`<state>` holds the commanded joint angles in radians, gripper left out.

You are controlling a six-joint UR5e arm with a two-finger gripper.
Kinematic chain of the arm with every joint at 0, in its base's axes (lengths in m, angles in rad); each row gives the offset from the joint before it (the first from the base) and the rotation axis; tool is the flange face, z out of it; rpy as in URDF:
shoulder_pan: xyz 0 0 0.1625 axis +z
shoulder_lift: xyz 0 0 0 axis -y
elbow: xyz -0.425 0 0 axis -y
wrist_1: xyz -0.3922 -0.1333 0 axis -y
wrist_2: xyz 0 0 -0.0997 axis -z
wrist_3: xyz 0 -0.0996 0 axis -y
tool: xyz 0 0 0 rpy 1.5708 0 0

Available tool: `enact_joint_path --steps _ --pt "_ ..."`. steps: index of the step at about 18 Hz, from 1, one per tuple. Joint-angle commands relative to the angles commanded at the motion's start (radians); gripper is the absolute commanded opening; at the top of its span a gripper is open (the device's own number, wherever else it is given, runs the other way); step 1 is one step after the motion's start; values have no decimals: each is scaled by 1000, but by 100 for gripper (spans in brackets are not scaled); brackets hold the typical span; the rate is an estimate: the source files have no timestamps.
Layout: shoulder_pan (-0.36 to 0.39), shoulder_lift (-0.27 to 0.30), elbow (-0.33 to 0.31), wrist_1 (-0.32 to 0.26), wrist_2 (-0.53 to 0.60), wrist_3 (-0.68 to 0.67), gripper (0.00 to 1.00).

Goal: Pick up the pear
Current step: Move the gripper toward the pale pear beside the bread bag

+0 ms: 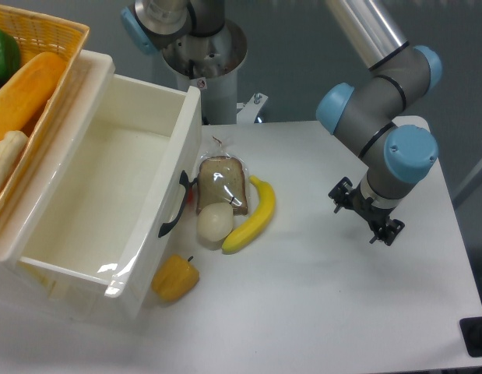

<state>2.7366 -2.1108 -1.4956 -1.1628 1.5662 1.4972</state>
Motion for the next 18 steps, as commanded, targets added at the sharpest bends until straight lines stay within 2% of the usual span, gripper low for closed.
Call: enact_joint_path --steps 4,6,7,10,12,16,18 --pt "-9 6 -21 -2 -3 -35 100" --pt "-24 27 -73 -2 6 -98 100" --pt "-34 56 -118 3 8 -112 100" --pt "-37 103 -182 2 -29 -115 100" --pt "-44 115 -201 -2 -92 -138 100" --pt "-54 159 -253 -9 -97 -242 100" --pt "-83 167 -274 -15 -95 -288 100"
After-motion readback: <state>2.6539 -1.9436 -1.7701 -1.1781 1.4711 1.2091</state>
